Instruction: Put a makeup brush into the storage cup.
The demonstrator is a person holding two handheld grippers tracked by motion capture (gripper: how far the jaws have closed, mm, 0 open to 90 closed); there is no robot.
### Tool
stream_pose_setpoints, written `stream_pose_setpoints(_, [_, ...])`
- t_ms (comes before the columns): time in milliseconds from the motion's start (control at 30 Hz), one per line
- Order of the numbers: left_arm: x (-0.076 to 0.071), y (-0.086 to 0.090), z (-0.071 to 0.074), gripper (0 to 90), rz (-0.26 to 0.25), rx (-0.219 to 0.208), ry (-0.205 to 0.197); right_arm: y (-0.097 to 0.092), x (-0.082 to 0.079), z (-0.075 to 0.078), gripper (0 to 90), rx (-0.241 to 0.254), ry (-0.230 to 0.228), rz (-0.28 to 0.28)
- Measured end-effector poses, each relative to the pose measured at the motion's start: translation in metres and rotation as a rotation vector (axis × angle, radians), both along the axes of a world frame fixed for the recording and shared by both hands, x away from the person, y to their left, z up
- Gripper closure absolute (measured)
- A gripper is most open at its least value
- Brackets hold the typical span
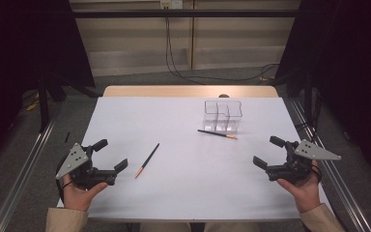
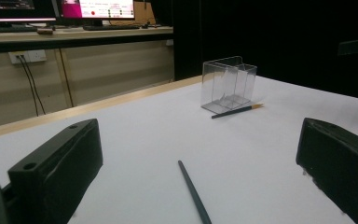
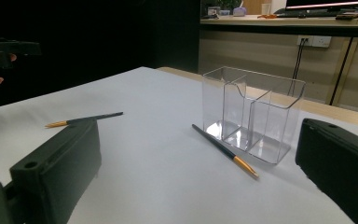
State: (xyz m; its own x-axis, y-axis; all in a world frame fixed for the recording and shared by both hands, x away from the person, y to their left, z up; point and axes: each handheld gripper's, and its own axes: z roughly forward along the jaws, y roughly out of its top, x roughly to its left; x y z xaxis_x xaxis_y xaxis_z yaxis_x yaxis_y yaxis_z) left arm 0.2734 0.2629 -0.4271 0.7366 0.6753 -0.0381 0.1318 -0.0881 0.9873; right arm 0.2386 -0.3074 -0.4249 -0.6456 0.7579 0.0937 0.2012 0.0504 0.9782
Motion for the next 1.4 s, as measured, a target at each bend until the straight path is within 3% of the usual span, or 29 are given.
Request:
stream_pose_setpoints(967, [0.019, -0.022, 0.009, 0.1, 0.004, -0.018, -0.014, 0.006, 0.001, -0.001, 0.0, -0.007, -0.001, 0.031])
stream_pose_setpoints(1400, [0.026, -0.026, 0.01, 0.1, 0.021, -0.051, -0.009, 0.006, 0.001, -0.001, 0.0, -0.008, -0.005, 0.026])
